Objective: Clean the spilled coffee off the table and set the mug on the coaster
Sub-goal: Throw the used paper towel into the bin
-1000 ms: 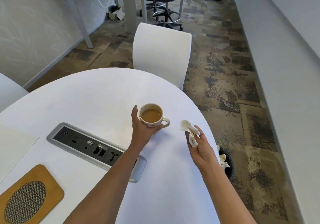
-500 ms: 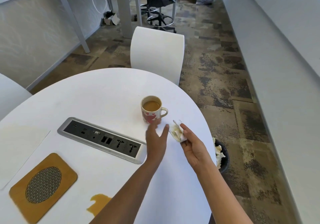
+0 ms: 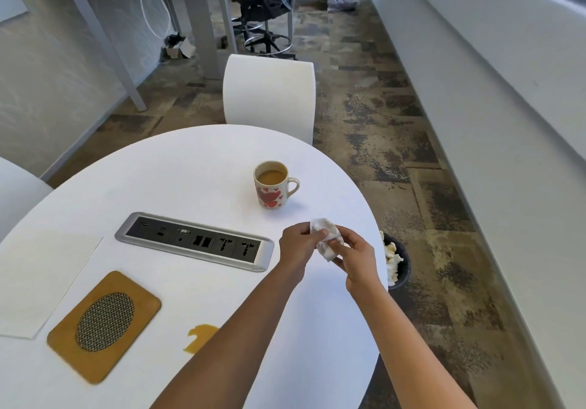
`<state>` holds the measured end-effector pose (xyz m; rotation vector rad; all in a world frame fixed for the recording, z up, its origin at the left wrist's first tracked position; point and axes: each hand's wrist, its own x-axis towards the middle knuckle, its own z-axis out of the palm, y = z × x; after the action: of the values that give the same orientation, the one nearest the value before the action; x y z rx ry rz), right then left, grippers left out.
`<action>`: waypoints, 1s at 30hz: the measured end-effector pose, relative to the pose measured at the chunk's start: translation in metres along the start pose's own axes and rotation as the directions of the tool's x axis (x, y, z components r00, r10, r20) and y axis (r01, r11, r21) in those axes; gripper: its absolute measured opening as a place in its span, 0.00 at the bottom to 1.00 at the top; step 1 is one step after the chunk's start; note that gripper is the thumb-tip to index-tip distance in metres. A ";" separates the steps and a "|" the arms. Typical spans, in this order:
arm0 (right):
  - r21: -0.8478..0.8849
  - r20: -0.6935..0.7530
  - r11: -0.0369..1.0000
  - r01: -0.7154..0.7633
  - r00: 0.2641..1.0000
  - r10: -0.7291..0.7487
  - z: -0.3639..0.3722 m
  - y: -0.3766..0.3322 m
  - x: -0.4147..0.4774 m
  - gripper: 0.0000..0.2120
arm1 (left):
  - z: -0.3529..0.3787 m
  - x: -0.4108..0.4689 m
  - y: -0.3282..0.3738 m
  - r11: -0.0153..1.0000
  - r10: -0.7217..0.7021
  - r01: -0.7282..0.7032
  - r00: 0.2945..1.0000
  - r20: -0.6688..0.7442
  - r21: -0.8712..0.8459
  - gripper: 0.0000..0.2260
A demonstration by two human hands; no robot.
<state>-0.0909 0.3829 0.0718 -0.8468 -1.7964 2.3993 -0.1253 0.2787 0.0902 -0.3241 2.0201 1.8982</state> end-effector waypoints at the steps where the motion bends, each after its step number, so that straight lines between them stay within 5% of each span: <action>1: -0.004 -0.022 1.000 -0.002 1.000 0.002 -0.002 0.000 -0.001 0.13 | 0.001 -0.002 -0.001 0.999 0.027 -0.027 1.000 -0.012 0.025 0.05; 6: 0.054 -0.014 0.999 0.005 1.000 -0.004 -0.018 -0.001 -0.004 0.11 | 0.015 0.000 -0.004 0.989 0.105 -0.098 0.992 -0.066 0.107 0.06; 14: 0.005 0.355 1.000 -0.013 0.935 0.010 -0.057 -0.021 0.035 0.19 | 0.057 0.038 0.004 0.977 0.083 -0.060 0.991 -0.103 0.206 0.08; 24: -0.295 -0.108 0.955 0.034 0.992 -0.069 -0.112 -0.044 0.137 0.08 | 0.129 0.097 0.001 0.912 0.217 -0.238 0.971 0.098 0.333 0.08; 27: -0.585 -0.236 0.811 0.014 0.954 -0.187 -0.136 -0.048 0.171 0.05 | 0.144 0.115 -0.006 0.795 0.323 -0.337 0.939 0.119 0.504 0.09; 30: -0.727 -0.242 0.686 0.030 0.924 -0.296 -0.160 -0.048 0.198 0.06 | 0.150 0.131 -0.019 0.539 0.432 -0.412 0.884 0.178 0.735 0.12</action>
<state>-0.2039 0.6063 0.0050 -0.9929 -2.5166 1.2708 -0.2225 0.4351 0.0138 0.4170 2.8749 1.0227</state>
